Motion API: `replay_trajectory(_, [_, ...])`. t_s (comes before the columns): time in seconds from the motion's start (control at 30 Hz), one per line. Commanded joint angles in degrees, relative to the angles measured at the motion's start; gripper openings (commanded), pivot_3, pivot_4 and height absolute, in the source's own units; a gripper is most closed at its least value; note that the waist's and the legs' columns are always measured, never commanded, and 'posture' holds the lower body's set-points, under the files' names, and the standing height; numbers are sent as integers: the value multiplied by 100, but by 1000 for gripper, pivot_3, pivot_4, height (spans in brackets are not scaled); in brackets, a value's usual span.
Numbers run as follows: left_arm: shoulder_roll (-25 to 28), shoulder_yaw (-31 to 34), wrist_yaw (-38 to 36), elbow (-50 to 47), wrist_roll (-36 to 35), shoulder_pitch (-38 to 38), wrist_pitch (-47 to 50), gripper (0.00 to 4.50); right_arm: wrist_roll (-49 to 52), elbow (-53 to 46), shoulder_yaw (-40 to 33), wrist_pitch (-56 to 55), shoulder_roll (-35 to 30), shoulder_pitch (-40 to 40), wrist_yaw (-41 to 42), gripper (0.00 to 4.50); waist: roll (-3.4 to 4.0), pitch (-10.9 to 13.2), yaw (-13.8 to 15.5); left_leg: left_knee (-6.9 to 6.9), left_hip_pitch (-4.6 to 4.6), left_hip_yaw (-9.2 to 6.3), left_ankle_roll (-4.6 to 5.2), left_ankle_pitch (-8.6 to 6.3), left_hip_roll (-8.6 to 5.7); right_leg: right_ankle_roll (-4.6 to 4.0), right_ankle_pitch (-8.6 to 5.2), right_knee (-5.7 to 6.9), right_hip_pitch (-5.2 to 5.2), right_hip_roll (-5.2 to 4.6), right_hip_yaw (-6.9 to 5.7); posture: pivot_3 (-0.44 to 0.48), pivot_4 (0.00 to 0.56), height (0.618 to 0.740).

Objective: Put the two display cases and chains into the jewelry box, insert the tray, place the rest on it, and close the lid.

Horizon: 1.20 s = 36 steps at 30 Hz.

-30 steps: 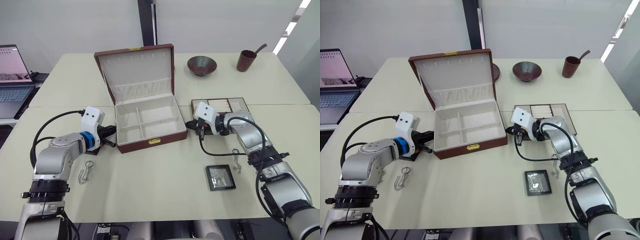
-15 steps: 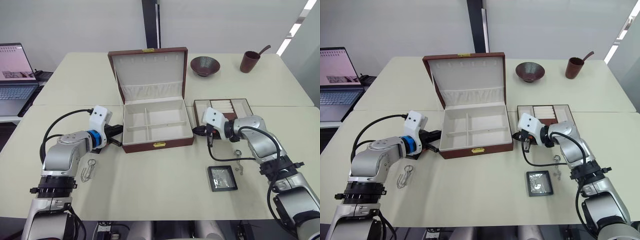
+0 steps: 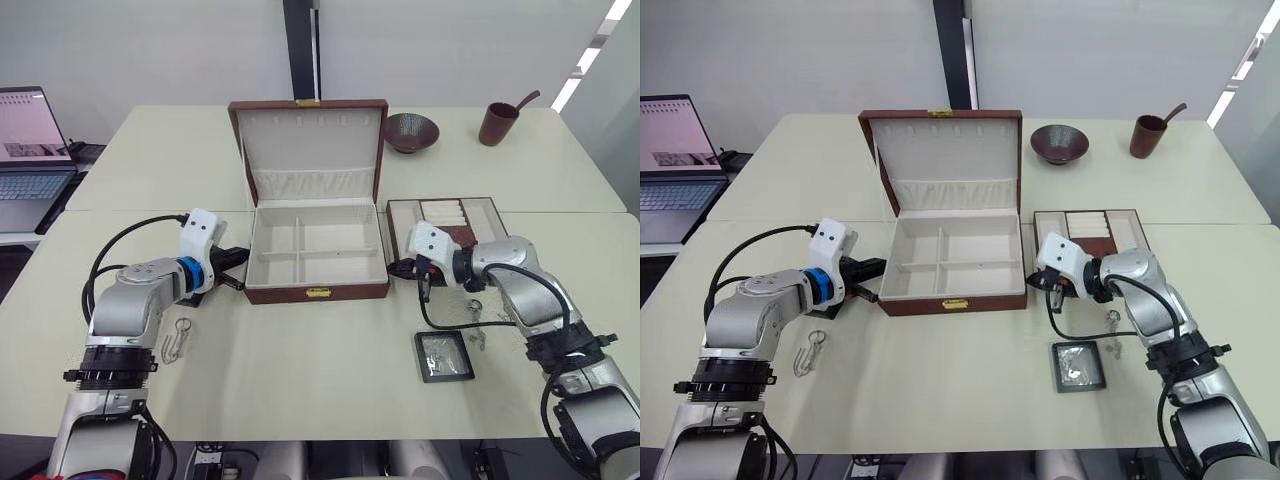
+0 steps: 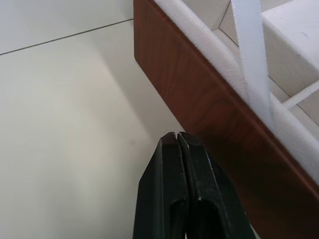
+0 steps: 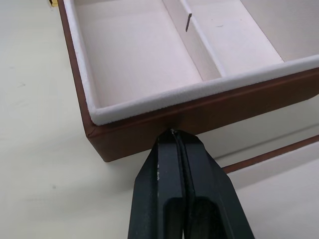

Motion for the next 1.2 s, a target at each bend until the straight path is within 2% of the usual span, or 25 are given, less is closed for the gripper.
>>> replay_trajectory(0.03, [-194,-126,-131,-216,-162,-67,-51,0,368,-507,320,-31,193,12,315,13,0,0,0,0,0,0,0,0,0,0,0,0,0,0,0,0,150,740])
replay_trajectory(0.5, [-361,-201,-157,-159,-102,-179,-78,0,360,-585,265,37,126,78,341,13,-1,-1,8,13,0,-5,1,0,-2,3,1,1,8,0,-4,0,150,740])
replay_trajectory(0.87, [200,295,-122,-176,-28,152,-225,0,656,-880,-320,611,-53,355,-20,13,-1,0,-14,29,0,-5,3,-2,0,4,2,25,3,2,1,0,150,740])
replay_trajectory(1.2, [347,482,-154,-711,-318,718,-14,0,816,-794,-546,344,-442,431,-265,13,-1,0,-8,39,2,-6,24,-14,1,4,2,40,3,2,3,0,150,740])
